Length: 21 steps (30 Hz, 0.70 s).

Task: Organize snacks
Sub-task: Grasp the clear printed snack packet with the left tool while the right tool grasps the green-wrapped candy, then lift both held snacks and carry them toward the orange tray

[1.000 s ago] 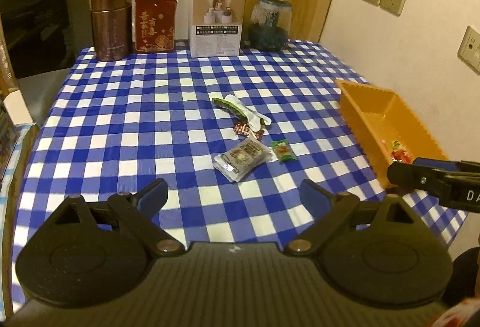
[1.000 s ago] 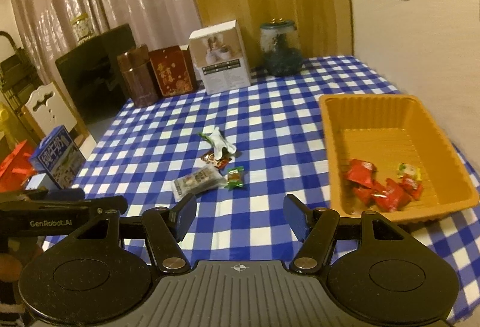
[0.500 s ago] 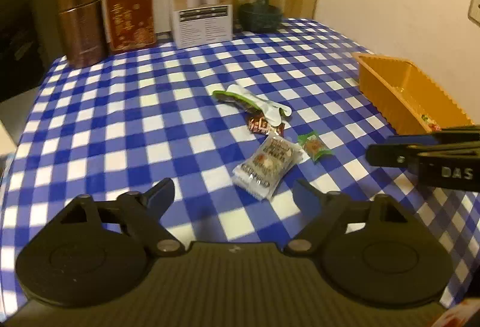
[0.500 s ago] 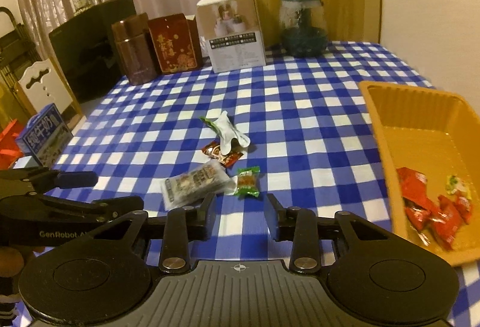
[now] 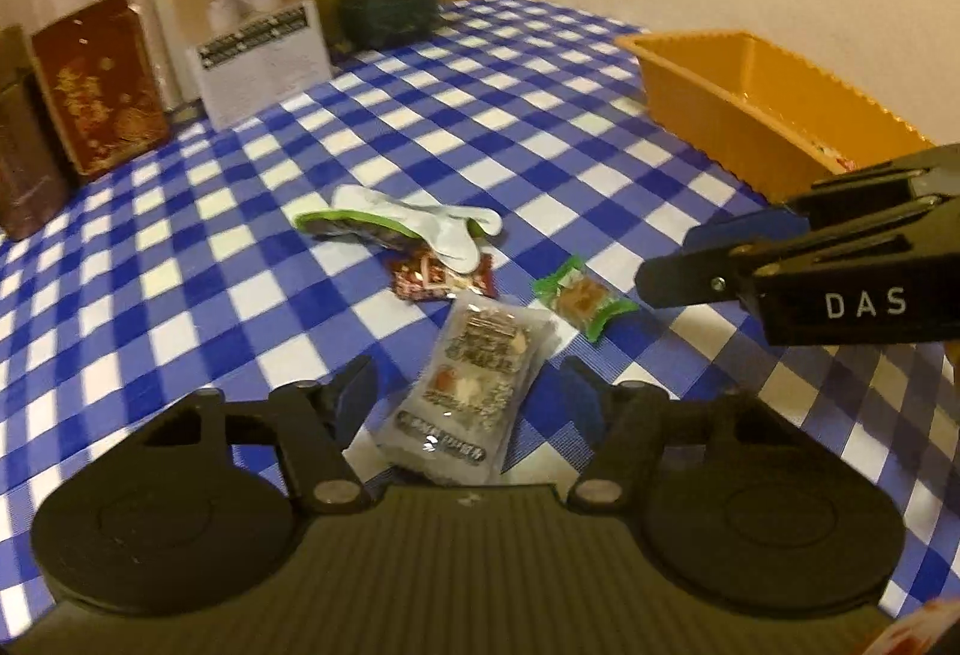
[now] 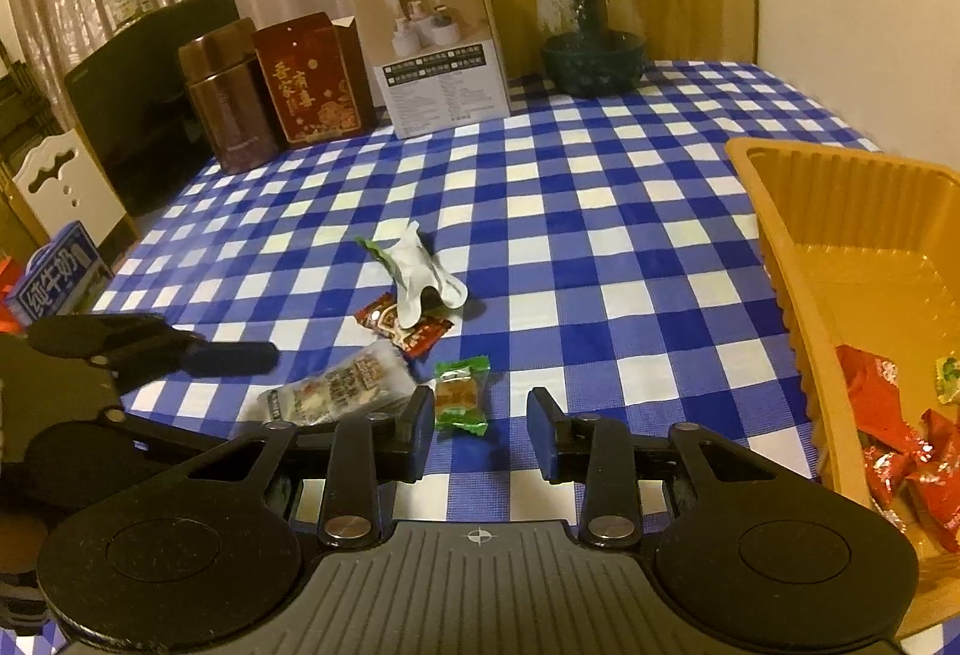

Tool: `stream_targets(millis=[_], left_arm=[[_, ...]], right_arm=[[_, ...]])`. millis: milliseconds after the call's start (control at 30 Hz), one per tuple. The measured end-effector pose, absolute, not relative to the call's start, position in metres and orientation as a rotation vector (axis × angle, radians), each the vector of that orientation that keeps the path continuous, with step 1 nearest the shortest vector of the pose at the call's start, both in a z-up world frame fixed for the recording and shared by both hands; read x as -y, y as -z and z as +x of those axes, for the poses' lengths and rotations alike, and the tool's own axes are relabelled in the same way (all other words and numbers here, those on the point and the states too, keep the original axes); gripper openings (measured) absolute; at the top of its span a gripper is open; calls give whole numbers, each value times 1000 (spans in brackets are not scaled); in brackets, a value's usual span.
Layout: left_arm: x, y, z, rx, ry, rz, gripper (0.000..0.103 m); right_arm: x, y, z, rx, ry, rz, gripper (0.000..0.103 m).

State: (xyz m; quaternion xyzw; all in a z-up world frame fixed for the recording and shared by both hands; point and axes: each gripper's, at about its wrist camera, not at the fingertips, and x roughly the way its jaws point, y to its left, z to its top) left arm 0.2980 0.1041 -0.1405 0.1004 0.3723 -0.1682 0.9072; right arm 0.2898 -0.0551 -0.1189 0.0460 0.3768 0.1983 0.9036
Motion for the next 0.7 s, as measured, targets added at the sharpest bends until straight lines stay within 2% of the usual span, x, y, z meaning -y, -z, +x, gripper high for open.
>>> stream_targets(millis=[200,367,600,633,667,700], left_arm=[[-113,145,304,-821,312,109,39],[-129,142,293,-850,185,-12,39],[-123,142,290,-827,202,60,39],[-120,144,291,-822,206,76,39],[-118,145,291,-817,208,90,39],[-117,145,292,-808,208,105,40]], right_arm=[[49,128,296,-792,-418,95,36],[36,132,302,-790,-426,74,36],[22,145,312,-803,-421,17,36],[22,147,313,-805,-421,12,34],[22,148,313,-806,-424,6,24],[23,149,312,-804,-426,-1,24]])
